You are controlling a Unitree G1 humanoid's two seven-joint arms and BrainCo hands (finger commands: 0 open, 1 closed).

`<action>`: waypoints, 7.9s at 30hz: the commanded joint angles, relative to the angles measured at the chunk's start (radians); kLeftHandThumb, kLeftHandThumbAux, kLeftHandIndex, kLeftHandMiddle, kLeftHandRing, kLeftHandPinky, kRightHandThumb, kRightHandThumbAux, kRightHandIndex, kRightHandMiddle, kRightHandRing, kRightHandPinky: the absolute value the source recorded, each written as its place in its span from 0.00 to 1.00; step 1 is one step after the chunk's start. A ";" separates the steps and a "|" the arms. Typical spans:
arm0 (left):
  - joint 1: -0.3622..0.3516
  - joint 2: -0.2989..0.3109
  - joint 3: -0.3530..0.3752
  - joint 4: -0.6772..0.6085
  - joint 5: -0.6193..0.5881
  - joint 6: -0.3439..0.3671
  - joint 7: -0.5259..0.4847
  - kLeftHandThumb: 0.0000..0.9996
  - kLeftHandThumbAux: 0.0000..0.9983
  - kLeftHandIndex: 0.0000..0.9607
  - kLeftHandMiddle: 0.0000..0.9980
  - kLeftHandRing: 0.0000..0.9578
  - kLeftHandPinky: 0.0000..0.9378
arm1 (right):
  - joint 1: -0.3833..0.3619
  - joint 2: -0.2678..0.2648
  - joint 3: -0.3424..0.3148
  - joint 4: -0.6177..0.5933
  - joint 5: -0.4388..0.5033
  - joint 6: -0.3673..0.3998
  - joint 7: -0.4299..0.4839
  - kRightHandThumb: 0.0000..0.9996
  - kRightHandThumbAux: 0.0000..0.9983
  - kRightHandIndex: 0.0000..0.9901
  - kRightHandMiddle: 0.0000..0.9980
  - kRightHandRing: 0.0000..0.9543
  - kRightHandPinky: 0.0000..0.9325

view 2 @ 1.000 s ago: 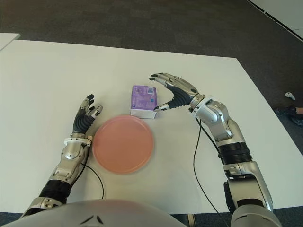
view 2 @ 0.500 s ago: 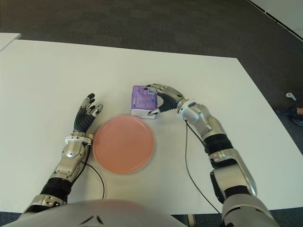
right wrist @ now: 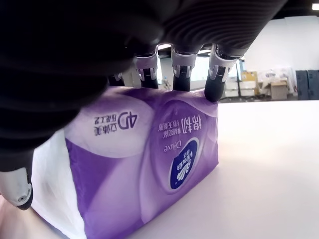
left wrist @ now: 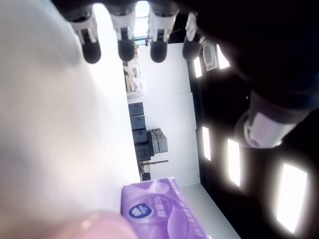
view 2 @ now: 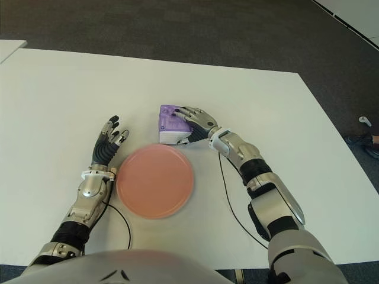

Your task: Put the tissue paper into the plate.

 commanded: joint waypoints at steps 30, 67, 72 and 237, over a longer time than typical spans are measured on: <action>0.080 -0.006 -0.005 -0.031 0.012 0.077 -0.001 0.03 0.54 0.00 0.00 0.00 0.03 | -0.008 0.011 0.023 0.069 0.047 -0.015 0.039 0.12 0.51 0.00 0.06 0.02 0.00; 0.098 -0.013 0.001 -0.029 0.024 0.063 0.012 0.05 0.54 0.00 0.00 0.00 0.03 | -0.021 0.114 0.348 0.369 -0.210 0.208 -0.427 0.16 0.52 0.00 0.09 0.05 0.00; 0.106 -0.014 -0.001 -0.043 0.023 0.067 0.008 0.05 0.56 0.00 0.00 0.00 0.03 | -0.024 0.113 0.364 0.380 -0.205 0.214 -0.443 0.15 0.52 0.00 0.09 0.05 0.00; 0.067 -0.030 0.003 -0.032 0.032 0.095 0.022 0.05 0.49 0.00 0.00 0.00 0.00 | 0.487 -0.072 -0.272 -0.877 0.054 -0.105 -0.307 0.72 0.71 0.44 0.89 0.93 0.94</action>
